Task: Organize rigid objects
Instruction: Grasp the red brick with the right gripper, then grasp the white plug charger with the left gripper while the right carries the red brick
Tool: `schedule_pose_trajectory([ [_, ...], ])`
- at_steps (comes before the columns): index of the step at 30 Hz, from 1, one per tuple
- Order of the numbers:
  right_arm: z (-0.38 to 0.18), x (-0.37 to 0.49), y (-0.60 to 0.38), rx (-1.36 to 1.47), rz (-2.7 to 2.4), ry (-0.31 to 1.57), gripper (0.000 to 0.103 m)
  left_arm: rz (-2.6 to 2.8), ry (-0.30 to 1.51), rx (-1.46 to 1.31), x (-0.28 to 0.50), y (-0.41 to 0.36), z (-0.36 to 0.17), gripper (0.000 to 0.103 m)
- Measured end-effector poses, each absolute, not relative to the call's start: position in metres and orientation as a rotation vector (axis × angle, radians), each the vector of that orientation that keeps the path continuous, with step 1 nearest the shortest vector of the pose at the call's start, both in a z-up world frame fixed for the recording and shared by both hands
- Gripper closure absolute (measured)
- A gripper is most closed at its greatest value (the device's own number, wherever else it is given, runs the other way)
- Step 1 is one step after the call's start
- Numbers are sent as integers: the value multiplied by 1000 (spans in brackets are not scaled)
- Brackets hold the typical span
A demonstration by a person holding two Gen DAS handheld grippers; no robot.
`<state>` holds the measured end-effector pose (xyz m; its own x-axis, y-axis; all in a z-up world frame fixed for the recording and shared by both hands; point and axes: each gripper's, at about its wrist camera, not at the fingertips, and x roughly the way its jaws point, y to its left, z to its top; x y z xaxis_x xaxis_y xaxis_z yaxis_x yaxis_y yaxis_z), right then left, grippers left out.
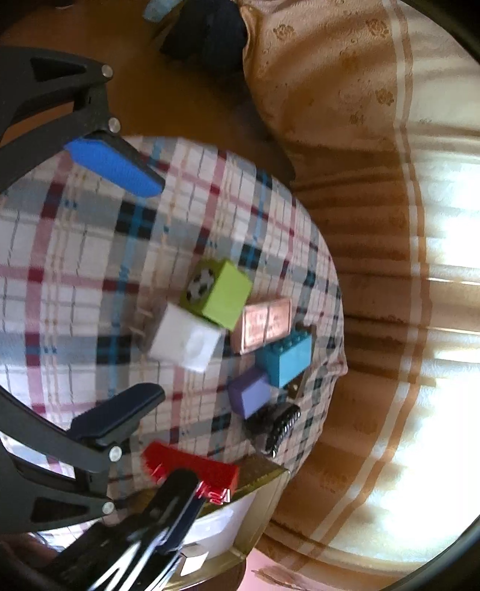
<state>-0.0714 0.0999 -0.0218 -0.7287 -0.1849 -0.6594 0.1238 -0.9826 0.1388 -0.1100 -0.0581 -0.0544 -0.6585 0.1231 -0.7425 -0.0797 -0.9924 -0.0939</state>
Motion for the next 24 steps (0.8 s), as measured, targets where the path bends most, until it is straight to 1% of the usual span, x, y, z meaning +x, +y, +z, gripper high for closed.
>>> schedule_pose_trajectory([
  [2,-20,-66,104,1061,-2780,-142,69,2749,-58,-1266,-113,-51,-58,9],
  [5,-21,-59,113,1042,-2788,-172,69,2730,-28,-1289,-115,-43,-62,11],
  [7,-24,-58,119,1040,-2784,-203,69,2725,-12,-1306,-117,-39,-65,17],
  [9,-25,-54,123,1035,-2785,-222,69,2708,-17,-1345,-123,-37,-69,28],
  [11,-24,-51,125,1026,-2788,-228,69,2698,-20,-1374,-127,-34,-71,35],
  [14,-22,-48,127,1011,-2794,-226,69,2708,7,-1390,-131,-28,-71,35],
  [15,-21,-48,127,1009,-2793,-227,69,2706,16,-1387,-132,-25,-71,38],
  [17,-20,-47,127,1004,-2792,-231,69,2707,48,-1379,-134,-21,-72,38],
  [18,-20,-47,127,1004,-2791,-232,69,2699,46,-1375,-135,-20,-71,44],
  [19,-21,-47,127,1004,-2790,-235,69,2693,44,-1370,-135,-21,-70,46],
  [21,-22,-47,128,1005,-2790,-243,69,2698,38,-1363,-134,-22,-68,59],
  [23,-21,-46,128,1002,-2793,-248,69,2695,31,-1350,-132,-23,-67,65],
  [24,-20,-45,128,998,-2796,-251,69,2693,26,-1338,-130,-24,-67,66],
])
